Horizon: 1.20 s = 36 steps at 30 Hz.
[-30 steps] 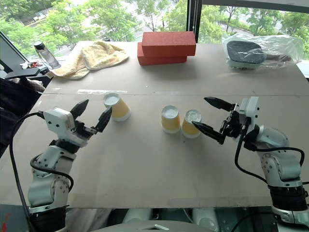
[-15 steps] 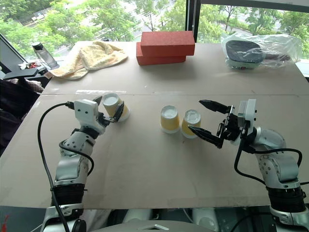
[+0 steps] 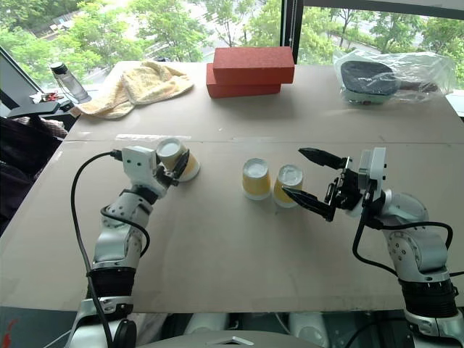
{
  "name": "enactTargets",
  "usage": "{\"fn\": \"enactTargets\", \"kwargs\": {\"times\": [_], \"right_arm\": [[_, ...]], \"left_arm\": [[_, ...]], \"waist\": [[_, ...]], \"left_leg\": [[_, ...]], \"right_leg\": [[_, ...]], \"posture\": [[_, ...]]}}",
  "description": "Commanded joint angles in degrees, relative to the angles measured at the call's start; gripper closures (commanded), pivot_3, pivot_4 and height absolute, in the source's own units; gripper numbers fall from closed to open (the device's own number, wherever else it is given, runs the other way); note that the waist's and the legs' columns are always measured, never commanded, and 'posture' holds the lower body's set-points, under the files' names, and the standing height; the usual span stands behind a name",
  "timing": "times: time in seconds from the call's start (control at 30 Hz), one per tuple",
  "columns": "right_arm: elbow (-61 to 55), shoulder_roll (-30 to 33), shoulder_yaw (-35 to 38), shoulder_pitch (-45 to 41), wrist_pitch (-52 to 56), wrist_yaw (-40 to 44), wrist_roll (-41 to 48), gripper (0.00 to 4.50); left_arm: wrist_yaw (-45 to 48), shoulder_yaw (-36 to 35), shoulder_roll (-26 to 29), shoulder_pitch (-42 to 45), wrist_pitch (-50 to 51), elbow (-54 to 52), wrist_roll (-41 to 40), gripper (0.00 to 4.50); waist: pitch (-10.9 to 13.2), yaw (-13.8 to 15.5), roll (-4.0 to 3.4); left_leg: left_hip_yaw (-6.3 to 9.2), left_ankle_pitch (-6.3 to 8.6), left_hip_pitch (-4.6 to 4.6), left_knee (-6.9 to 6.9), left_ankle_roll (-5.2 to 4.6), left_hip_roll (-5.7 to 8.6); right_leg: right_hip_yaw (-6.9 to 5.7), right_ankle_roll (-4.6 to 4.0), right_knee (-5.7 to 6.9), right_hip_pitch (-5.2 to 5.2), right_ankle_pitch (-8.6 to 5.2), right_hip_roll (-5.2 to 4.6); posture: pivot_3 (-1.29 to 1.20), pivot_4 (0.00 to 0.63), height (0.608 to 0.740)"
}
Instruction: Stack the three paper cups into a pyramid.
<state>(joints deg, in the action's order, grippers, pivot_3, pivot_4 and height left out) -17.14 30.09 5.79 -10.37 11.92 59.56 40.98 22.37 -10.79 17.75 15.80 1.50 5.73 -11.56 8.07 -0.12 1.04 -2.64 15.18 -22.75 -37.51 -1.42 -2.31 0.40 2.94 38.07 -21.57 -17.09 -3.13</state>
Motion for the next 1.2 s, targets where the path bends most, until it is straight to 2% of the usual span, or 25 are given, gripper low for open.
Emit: {"fn": "enactTargets", "kwargs": {"times": [0.03, 0.17, 0.3, 0.4, 0.5, 0.73, 1.2], "right_arm": [[-1.36, 0.02, 1.48, -0.01, -0.78, 0.17, 0.63, 0.0], [-1.0, 0.83, 2.91, 0.82, -0.9, 0.08, 0.59, 0.0], [-0.22, 1.71, 5.33, 2.0, -0.46, -0.32, 1.01, 0.0], [0.72, 2.64, 6.73, 3.11, -0.54, 0.3, 0.66, 0.0], [1.32, 3.48, 8.12, 4.57, -0.21, 0.22, 0.75, 0.0], [-0.16, 4.69, 10.45, 8.47, -0.38, -0.59, 0.22, 0.0], [-0.57, 4.35, 10.96, 14.0, -2.98, -0.9, -1.4, 0.0]], "left_arm": [[1.85, 0.66, 1.21, 2.65, 0.26, -3.72, -1.43, 2.06], [8.49, 2.62, 3.51, 6.39, 4.78, -7.34, -5.34, 2.06], [23.52, 8.33, 7.88, 15.51, 13.02, -10.49, -13.12, 2.06], [29.46, 11.75, 8.63, 21.09, 19.01, -10.88, -16.75, 2.06], [33.4, 15.32, 7.74, 26.0, 21.6, -8.46, -16.82, 2.06], [39.65, 20.57, 4.37, 30.62, 17.57, 0.63, -12.79, 2.06], [42.4, 21.9, -1.54, 32.97, 9.87, 9.67, -7.84, 2.06]], "waist": [[0.0, 0.03, 0.0], [0.01, 0.36, 0.01], [0.01, 1.09, 0.02], [0.01, 0.93, 0.01], [0.02, 0.7, 0.0], [0.03, 0.74, -0.03], [0.04, 0.9, -0.03]], "left_leg": [[0.0, 0.0, 0.0, 0.0, 0.0, 0.0], [0.01, -0.05, -0.03, -0.01, 0.08, 0.0], [0.02, -0.14, -0.08, -0.04, 0.24, 0.03], [0.0, -0.15, -0.1, -0.08, 0.25, 0.07], [-0.05, -0.15, -0.09, -0.09, 0.25, 0.1], [-0.07, -0.15, -0.02, -0.12, 0.24, 0.1], [-0.04, -0.13, -0.11, -0.26, 0.21, 0.1]], "right_leg": [[0.0, 0.0, 0.0, 0.0, 0.0, 0.0], [-0.04, 0.0, 0.0, 0.0, 0.0, 0.01], [-0.12, 0.0, -0.02, 0.0, 0.0, 0.03], [-0.11, 0.0, -0.05, 0.01, 0.0, 0.04], [-0.01, 0.0, -0.06, 0.0, -0.01, 0.15], [0.1, -0.01, -0.01, -0.01, -0.01, 0.34], [0.1, 0.0, -0.02, -0.01, -0.01, 0.34]], "posture": [[0.0, 0.15, 0.73], [0.0, 0.15, 0.73], [0.0, 0.15, 0.73], [0.0, 0.15, 0.73], [0.0, 0.15, 0.73], [0.0, 0.15, 0.73], [0.0, 0.15, 0.73]]}}
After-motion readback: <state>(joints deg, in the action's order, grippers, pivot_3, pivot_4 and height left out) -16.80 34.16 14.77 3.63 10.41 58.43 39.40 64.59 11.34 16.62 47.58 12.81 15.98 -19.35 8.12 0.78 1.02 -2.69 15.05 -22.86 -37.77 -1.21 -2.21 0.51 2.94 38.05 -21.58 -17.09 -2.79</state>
